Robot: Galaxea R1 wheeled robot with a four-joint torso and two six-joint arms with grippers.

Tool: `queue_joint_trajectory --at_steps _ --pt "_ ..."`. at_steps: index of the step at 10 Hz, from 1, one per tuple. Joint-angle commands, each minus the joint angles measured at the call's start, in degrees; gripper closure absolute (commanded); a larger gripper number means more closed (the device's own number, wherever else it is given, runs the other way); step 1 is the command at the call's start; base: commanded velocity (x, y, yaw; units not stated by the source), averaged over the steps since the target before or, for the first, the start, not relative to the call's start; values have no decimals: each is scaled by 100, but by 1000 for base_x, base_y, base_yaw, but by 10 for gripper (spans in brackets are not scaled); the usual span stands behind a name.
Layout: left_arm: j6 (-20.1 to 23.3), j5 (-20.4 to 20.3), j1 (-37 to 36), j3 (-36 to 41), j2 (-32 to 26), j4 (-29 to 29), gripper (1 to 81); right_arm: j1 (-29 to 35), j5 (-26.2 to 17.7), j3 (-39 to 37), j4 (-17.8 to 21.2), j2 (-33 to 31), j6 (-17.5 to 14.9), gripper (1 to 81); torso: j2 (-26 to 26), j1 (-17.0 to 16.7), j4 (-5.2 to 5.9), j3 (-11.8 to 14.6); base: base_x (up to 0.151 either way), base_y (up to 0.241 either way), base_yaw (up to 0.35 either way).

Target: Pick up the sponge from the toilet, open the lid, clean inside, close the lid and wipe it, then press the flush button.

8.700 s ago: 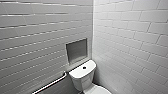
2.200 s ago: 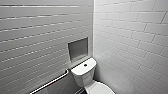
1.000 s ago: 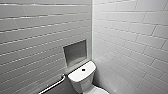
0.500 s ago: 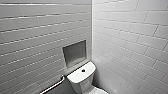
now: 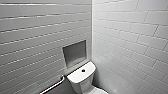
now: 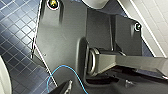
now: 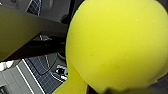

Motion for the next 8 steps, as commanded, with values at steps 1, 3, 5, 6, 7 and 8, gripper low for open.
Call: queue_joint_trajectory --at_steps 1,3,5,6,7,8 --pt "-66 406 -923 2017 -1428 -117 10 79 -369 164 -92 -39 -7 811 0 0 0 0 0 0 0" --pt "-75 458 -1405 2800 -2007 -292 10 70 -369 155 -83 -30 1 811 0 0 0 0 0 0 0" --pt "-75 643 -1925 3400 -2475 -354 10 70 -369 155 -57 -31 1 811 2 0 0 0 0 0 0" --pt "-84 782 -2232 3748 -2737 -554 10 79 -369 147 -39 -22 1 811 2 0 0 0 0 0 0" --pt "-84 951 -2584 3945 -2888 -741 10 78 -377 146 -39 -22 1 811 2 0 0 0 0 0 0" --pt "-84 1091 -2908 4112 -2976 -943 10 70 -377 146 -30 -13 1 811 2 0 0 -2 0 0 0"
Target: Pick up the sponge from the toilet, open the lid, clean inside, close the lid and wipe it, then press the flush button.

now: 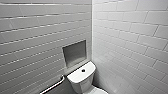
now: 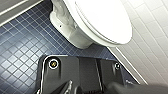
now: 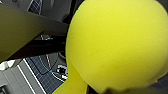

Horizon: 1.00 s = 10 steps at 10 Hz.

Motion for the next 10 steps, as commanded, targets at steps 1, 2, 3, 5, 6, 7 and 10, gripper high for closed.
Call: queue_joint_trajectory --at_steps 1,2,3,5,6,7,10 --pt "6 990 -1591 823 -590 -776 10 75 -375 103 -19 -2 1 811 0 0 0 0 0 0 0" --pt "6 1263 -1962 832 -555 -960 10 66 -366 112 -10 -2 2 811 0 0 0 0 0 0 0" --pt "6 1367 -2278 832 -528 -1100 10 66 -375 112 -36 16 1 811 0 0 0 0 0 0 0" --pt "6 1481 -2901 823 -388 -1372 10 40 -375 112 -72 42 1 811 0 0 0 0 0 0 0" --pt "6 1596 -3219 805 -266 -1504 10 40 -375 112 -72 51 1 811 0 0 0 -167 0 0 0" --pt "-2 1667 -3526 753 -150 -1646 10 40 -366 112 -72 60 1 811 0 2 0 -289 0 0 0" --pt "-2 1825 -4511 384 244 -2233 10 40 -366 112 -81 68 1 811 2 2 0 -675 0 0 0"
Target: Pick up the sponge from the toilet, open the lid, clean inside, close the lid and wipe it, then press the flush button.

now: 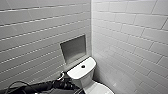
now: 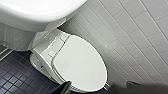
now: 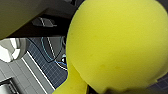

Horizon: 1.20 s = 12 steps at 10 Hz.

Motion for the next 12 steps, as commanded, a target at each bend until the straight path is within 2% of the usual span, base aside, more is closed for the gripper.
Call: queue_joint_trajectory --at_steps 1,4,7,9,12 --pt "11 445 -1709 -306 190 -884 10 37 -404 112 -72 3 1 811 0 0 0 -297 0 0 0" --pt "11 437 -2326 -963 585 -1305 10 37 -404 120 -63 3 1 811 9 6 0 -400 0 0 0" --pt "11 454 -2590 -1844 1096 -1323 10 37 -395 156 -63 12 1 811 11 9 0 -491 0 0 0" --pt "11 489 -2757 -2412 1402 -1315 10 20 -404 173 -72 12 1 811 13 9 0 -682 0 0 0" --pt "11 489 -3082 -2643 1675 -1315 10 20 -396 164 -72 12 1 811 18 13 0 -1019 0 0 0"
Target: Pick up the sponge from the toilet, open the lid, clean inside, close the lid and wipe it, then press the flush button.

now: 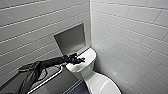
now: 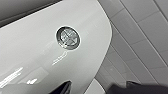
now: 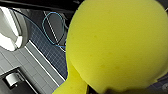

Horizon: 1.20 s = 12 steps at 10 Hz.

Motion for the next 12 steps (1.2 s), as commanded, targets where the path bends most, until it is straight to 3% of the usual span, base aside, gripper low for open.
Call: queue_joint_trajectory --at_steps 1,5,6,9,12 --pt "13 203 -1262 -269 152 -153 10 -118 -437 95 -63 25 1 811 0 0 0 -242 0 0 0" --pt "22 185 -1386 -1175 715 40 10 -197 -437 138 -63 51 1 811 6 7 0 -683 0 0 0" --pt "23 185 -1482 -1298 786 102 10 -215 -437 138 -72 69 1 811 9 9 0 -553 0 0 0" --pt "14 203 -2221 -1211 812 -135 10 -198 -437 138 -63 139 -16 811 13 11 0 -610 0 0 0" --pt "22 194 -2203 -1281 1006 93 10 -215 -437 130 -63 174 -34 811 15 13 0 -614 0 0 0"
